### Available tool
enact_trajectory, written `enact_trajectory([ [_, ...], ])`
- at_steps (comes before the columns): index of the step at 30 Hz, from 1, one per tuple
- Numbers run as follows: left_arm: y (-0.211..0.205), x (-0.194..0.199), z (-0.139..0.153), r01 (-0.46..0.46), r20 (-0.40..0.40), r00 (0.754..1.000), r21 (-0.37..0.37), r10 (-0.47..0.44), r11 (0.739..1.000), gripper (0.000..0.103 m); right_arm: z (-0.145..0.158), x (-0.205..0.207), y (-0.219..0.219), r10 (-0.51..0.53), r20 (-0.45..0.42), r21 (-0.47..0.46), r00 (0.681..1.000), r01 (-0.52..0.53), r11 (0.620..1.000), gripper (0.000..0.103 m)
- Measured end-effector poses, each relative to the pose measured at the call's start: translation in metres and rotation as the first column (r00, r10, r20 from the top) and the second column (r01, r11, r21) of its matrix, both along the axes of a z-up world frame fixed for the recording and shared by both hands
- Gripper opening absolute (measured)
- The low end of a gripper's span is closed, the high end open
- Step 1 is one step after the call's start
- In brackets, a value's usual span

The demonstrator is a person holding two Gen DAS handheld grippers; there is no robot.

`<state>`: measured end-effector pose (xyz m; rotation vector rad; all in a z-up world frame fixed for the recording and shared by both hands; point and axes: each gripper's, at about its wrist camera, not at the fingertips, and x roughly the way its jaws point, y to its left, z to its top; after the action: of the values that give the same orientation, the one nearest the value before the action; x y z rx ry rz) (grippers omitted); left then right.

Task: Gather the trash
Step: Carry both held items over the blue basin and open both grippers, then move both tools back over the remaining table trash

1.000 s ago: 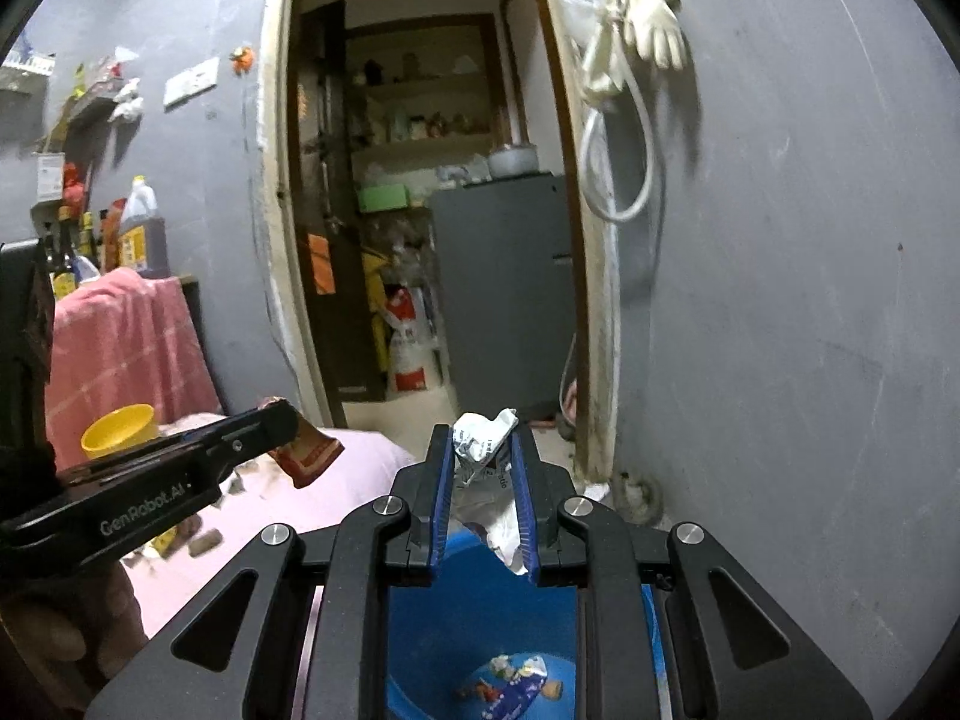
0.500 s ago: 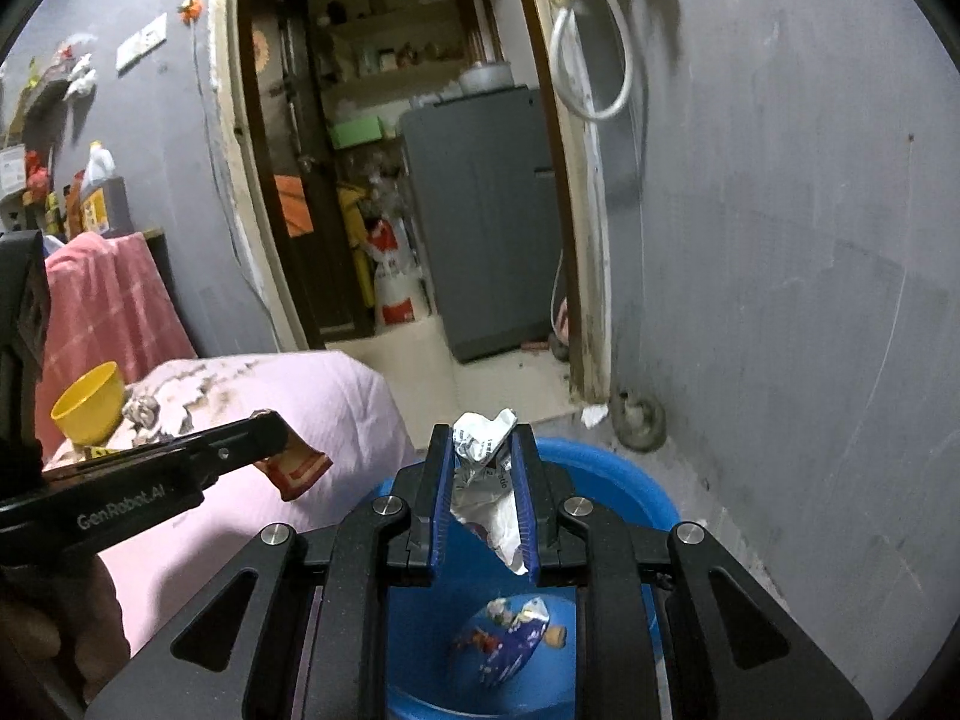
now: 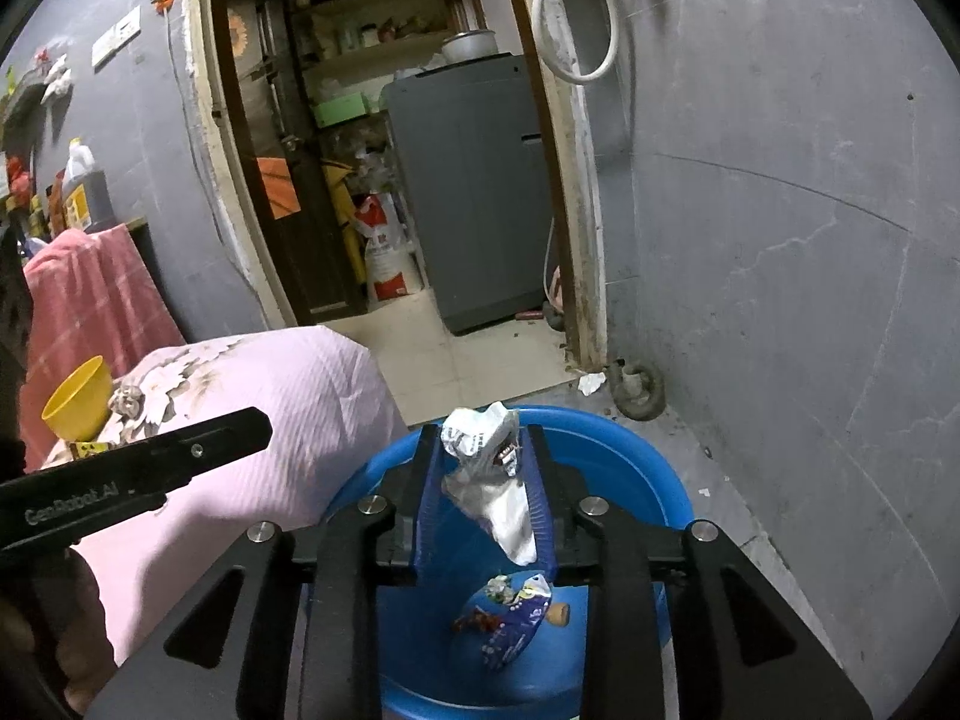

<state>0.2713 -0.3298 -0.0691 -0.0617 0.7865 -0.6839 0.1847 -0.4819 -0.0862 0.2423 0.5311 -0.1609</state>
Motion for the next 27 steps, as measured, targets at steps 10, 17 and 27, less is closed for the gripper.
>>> enact_trajectory([
  [10, 0.025, -0.011, 0.028, -0.036, 0.080, 0.996, -0.054, 0.041, 0.998, 0.039, 0.015, -0.008, 0.005, -0.013, 0.028, -0.009, 1.000, 0.014, 1.000, 0.037],
  [17, 0.063, -0.035, 0.059, -0.109, 0.224, 0.966, -0.084, 0.125, 0.991, 0.062, 0.048, -0.025, 0.027, -0.023, 0.129, -0.060, 0.991, 0.031, 0.998, 0.071],
  [27, 0.147, -0.073, 0.091, -0.279, 0.422, 0.851, -0.141, 0.312, 0.950, 0.101, 0.093, -0.052, 0.081, 0.032, 0.314, -0.133, 0.949, 0.011, 0.991, 0.103],
])
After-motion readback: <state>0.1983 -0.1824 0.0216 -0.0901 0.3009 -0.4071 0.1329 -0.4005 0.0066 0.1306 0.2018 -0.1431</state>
